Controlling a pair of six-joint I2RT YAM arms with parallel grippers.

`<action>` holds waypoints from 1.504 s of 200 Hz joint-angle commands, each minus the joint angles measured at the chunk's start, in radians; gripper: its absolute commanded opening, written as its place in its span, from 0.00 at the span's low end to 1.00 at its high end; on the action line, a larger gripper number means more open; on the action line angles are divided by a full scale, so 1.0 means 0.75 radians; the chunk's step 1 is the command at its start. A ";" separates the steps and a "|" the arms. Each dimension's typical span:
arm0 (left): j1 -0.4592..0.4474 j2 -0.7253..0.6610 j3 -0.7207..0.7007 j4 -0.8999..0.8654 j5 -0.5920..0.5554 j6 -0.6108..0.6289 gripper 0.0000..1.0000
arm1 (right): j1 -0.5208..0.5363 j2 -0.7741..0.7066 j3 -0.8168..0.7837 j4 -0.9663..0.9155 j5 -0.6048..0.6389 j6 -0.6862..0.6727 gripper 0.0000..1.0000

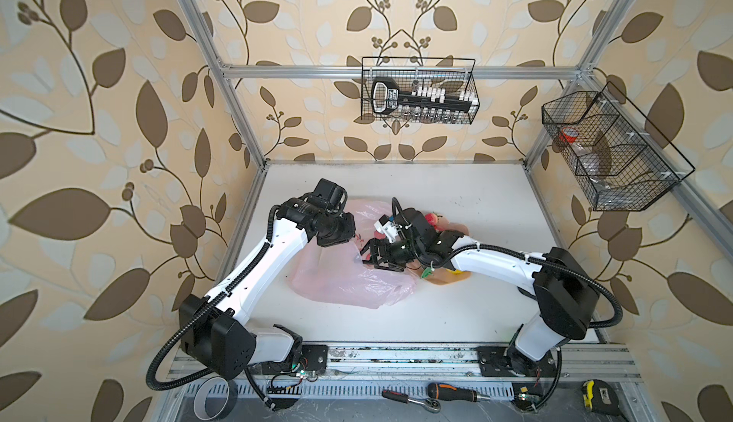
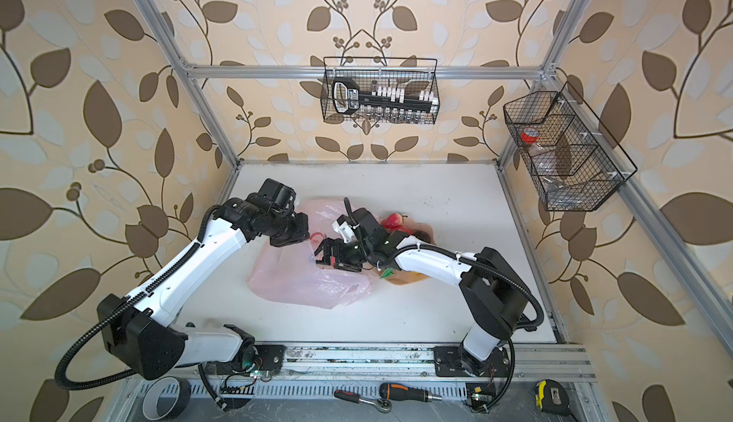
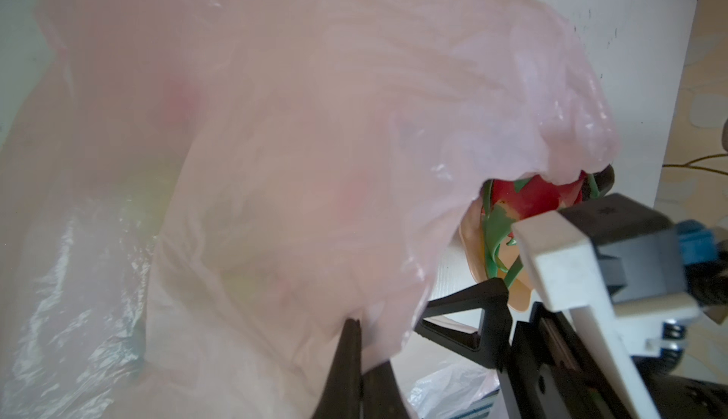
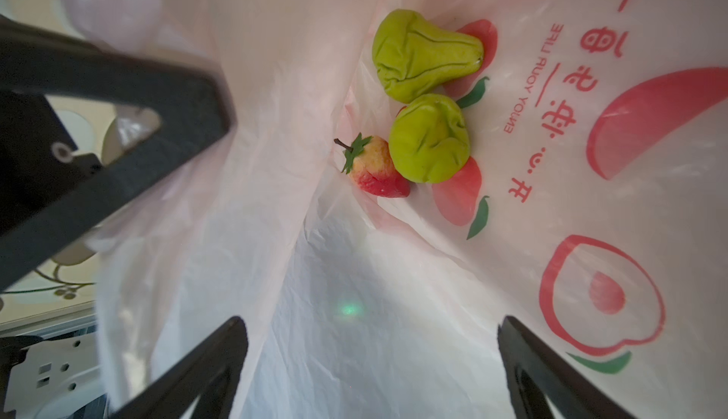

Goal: Place the fruits into the plastic bag
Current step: Pick up the fruit from the plate.

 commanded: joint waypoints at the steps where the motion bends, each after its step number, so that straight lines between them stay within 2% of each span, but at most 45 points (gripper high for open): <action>1: -0.008 -0.008 0.031 0.006 0.025 0.033 0.00 | -0.038 -0.066 -0.065 -0.043 0.106 0.010 1.00; 46: -0.008 -0.011 0.018 0.018 0.044 0.037 0.00 | -0.109 -0.185 -0.144 -0.050 0.167 0.035 1.00; 125: -0.007 -0.003 0.026 0.025 0.052 0.037 0.00 | -0.192 -0.409 -0.212 -0.261 0.182 -0.041 0.99; 195: -0.008 0.000 0.032 0.032 0.063 0.038 0.00 | -0.432 -0.663 -0.265 -0.619 0.243 -0.209 0.99; 236: -0.008 -0.004 0.030 0.032 0.065 0.045 0.00 | -0.615 -0.751 -0.237 -0.934 0.449 -0.357 0.98; 271: -0.008 -0.012 0.021 0.031 0.068 0.047 0.00 | -0.724 -0.798 -0.241 -0.996 0.513 -0.380 0.96; 301: -0.008 -0.017 0.016 0.030 0.065 0.050 0.00 | -0.737 -0.785 -0.240 -1.000 0.542 -0.379 0.93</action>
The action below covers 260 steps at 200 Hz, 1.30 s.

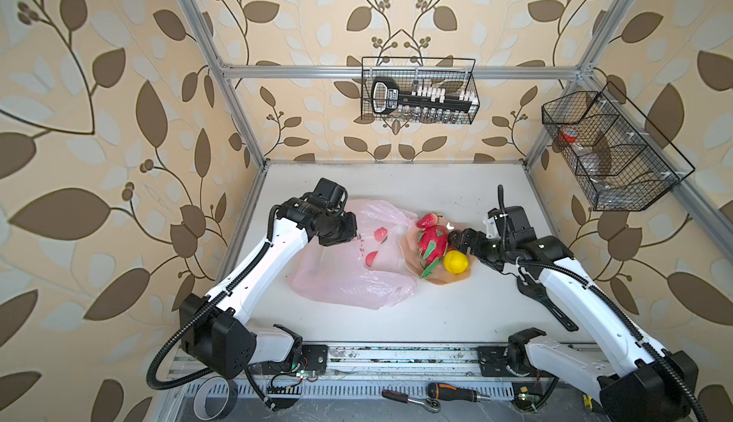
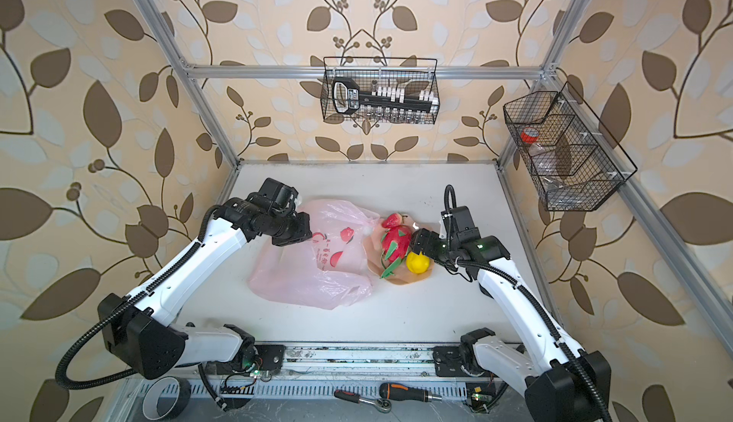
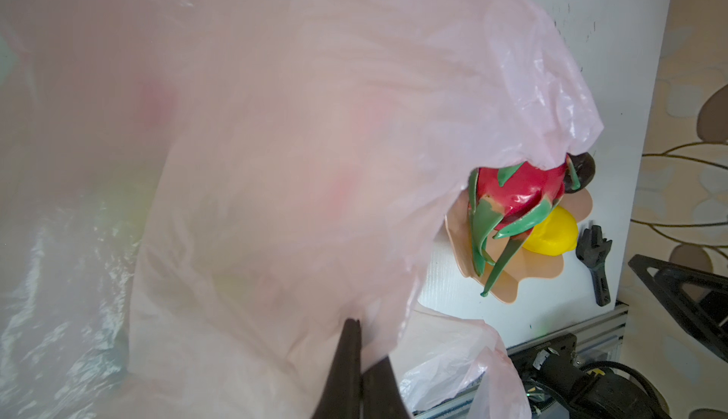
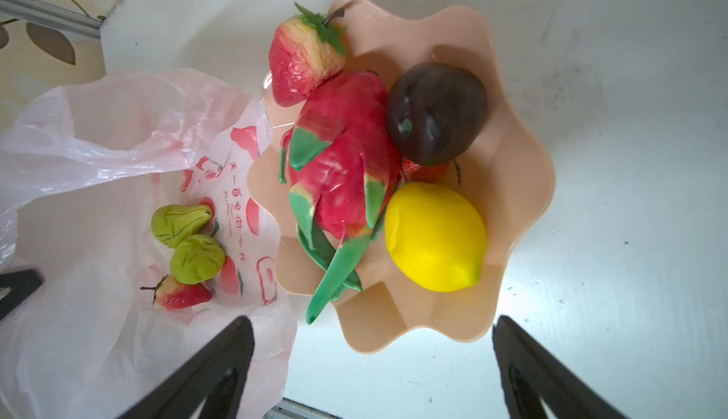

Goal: Place the fruits into the plastic bag
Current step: Pick up the fruit from the plate.

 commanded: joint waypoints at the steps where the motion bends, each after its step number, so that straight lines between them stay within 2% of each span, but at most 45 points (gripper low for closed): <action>1: -0.008 -0.021 0.015 0.004 0.022 0.028 0.00 | -0.008 0.000 0.000 -0.067 0.070 -0.034 0.93; 60: -0.008 -0.028 0.006 0.008 0.022 0.030 0.00 | -0.021 0.077 -0.007 -0.012 0.125 -0.002 0.83; 106: -0.007 -0.032 0.003 0.008 0.023 0.030 0.00 | -0.031 0.217 0.012 0.092 0.138 0.039 0.76; 176: -0.007 -0.033 -0.004 0.012 0.028 0.038 0.00 | -0.044 0.435 0.069 0.218 0.155 0.125 0.77; 260: -0.007 -0.014 -0.005 0.026 0.042 0.043 0.00 | -0.050 0.634 0.180 0.240 0.183 0.152 0.81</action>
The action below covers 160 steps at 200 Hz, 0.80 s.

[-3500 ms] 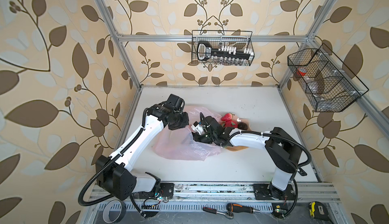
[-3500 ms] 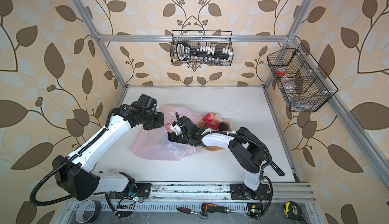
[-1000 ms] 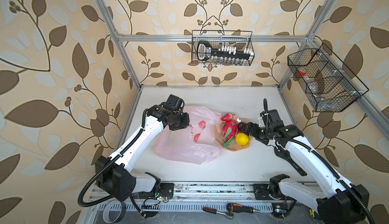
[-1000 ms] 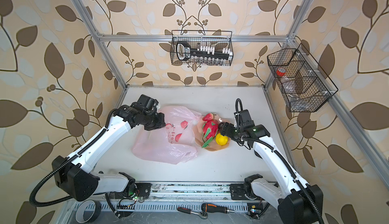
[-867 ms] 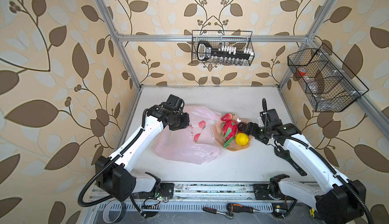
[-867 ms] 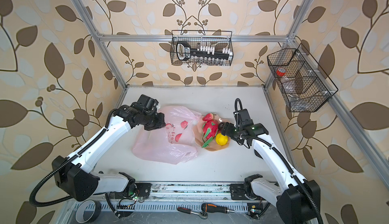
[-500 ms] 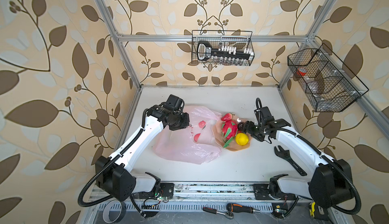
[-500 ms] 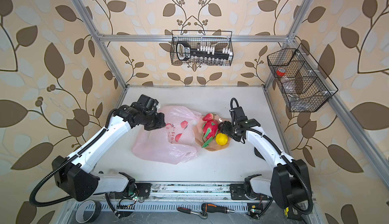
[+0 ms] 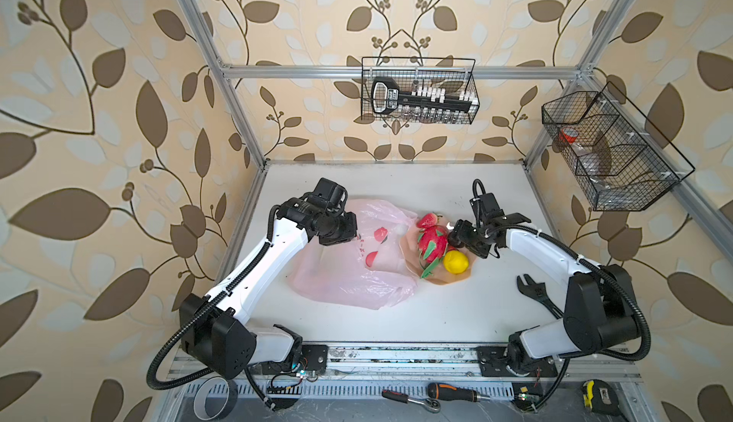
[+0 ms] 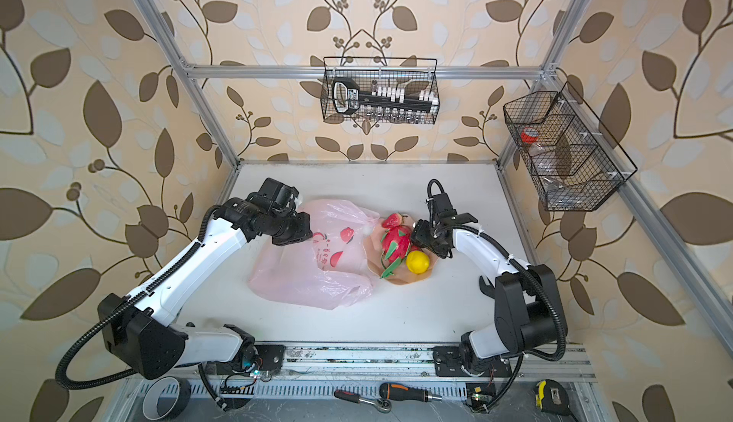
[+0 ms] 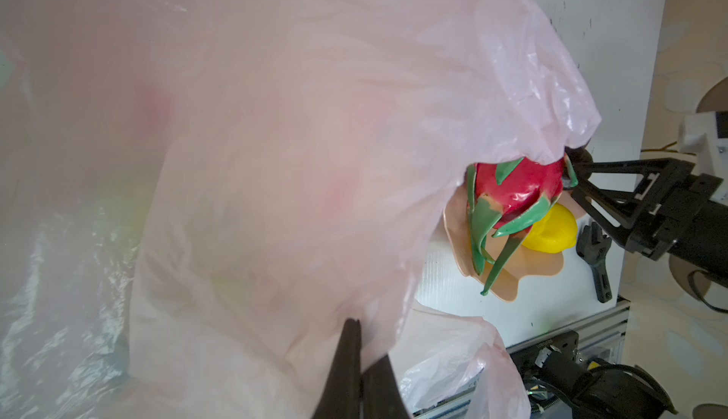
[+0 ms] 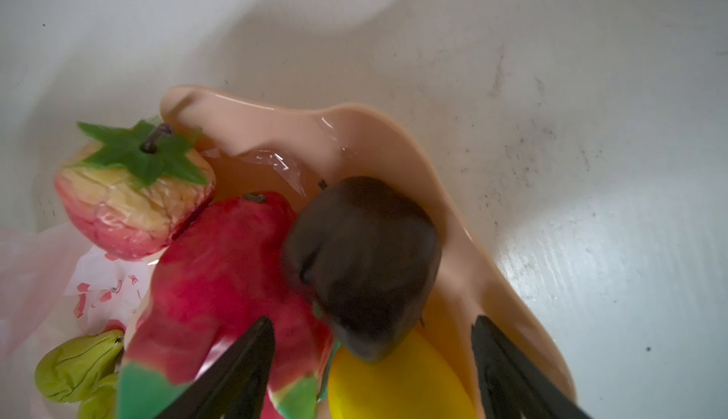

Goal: Place the fruits into the plastic bag
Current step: Pick up the fruit from the plate.

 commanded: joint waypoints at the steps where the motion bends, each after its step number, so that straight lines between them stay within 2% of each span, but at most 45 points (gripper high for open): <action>1: -0.006 -0.014 -0.005 0.018 0.033 0.027 0.00 | -0.004 0.049 0.061 0.000 0.035 0.018 0.81; 115: -0.008 0.029 0.013 0.035 0.052 0.027 0.00 | 0.006 0.204 0.126 -0.030 0.094 0.008 0.83; 146: -0.007 0.031 0.019 0.035 0.049 0.031 0.00 | 0.013 0.204 0.126 -0.028 0.107 0.011 0.79; 160: -0.008 0.033 0.018 0.034 0.050 0.031 0.00 | 0.016 0.200 0.126 -0.026 0.110 0.011 0.75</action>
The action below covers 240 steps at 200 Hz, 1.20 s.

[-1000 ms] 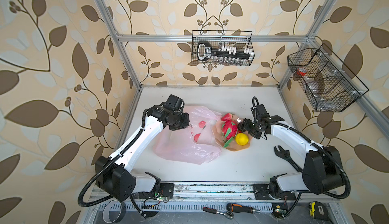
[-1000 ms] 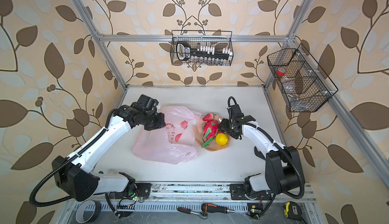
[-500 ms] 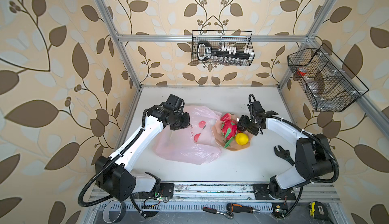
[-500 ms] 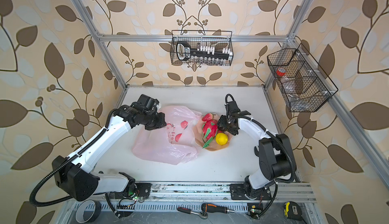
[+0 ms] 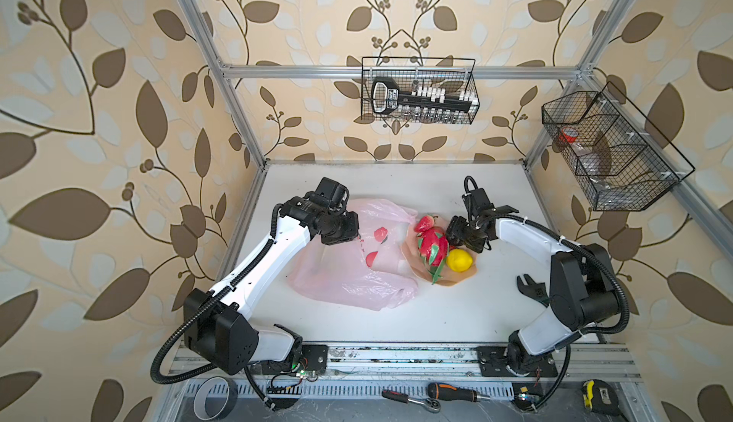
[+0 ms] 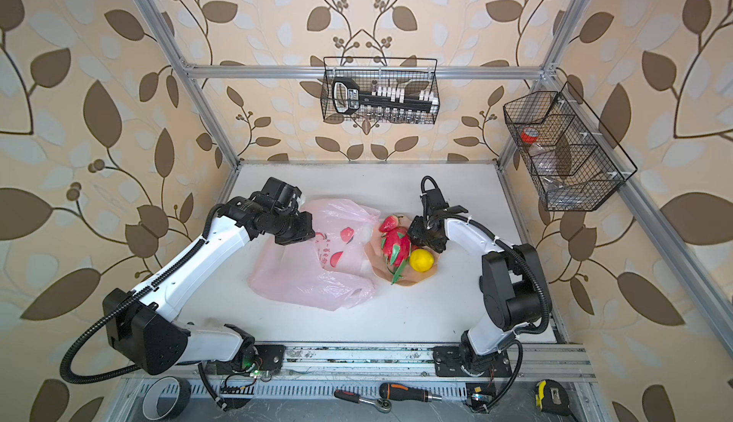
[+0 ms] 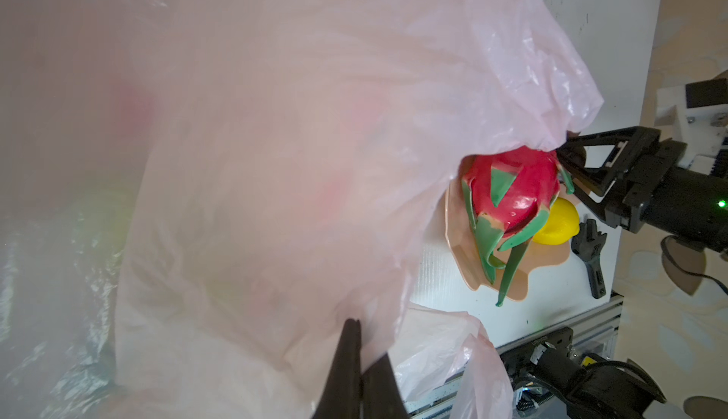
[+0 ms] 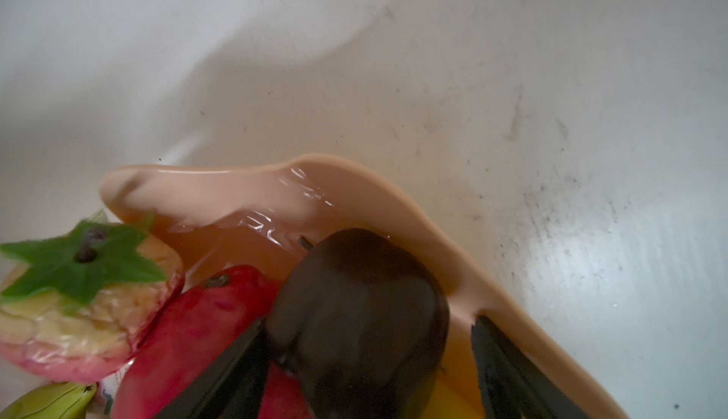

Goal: Place the fruits into the plastic bag
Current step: Pick up the fruit from the plate.

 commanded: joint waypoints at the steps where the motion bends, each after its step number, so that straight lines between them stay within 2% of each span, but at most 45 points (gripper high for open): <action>1: -0.008 0.001 0.018 0.010 0.024 0.030 0.00 | 0.007 0.026 0.026 -0.037 0.053 0.012 0.75; 34: -0.007 -0.002 0.018 0.006 0.023 0.030 0.00 | 0.014 0.004 0.036 -0.036 0.072 0.007 0.63; 190: -0.007 -0.019 0.012 -0.002 0.022 0.034 0.00 | 0.021 -0.291 0.074 -0.076 0.034 0.007 0.55; 214: -0.007 -0.015 0.016 0.000 0.024 0.033 0.00 | 0.002 -0.329 0.050 -0.065 -0.020 0.027 0.55; 240: -0.008 -0.010 0.022 0.000 0.025 0.031 0.00 | -0.054 -0.406 -0.079 0.102 -0.198 0.127 0.55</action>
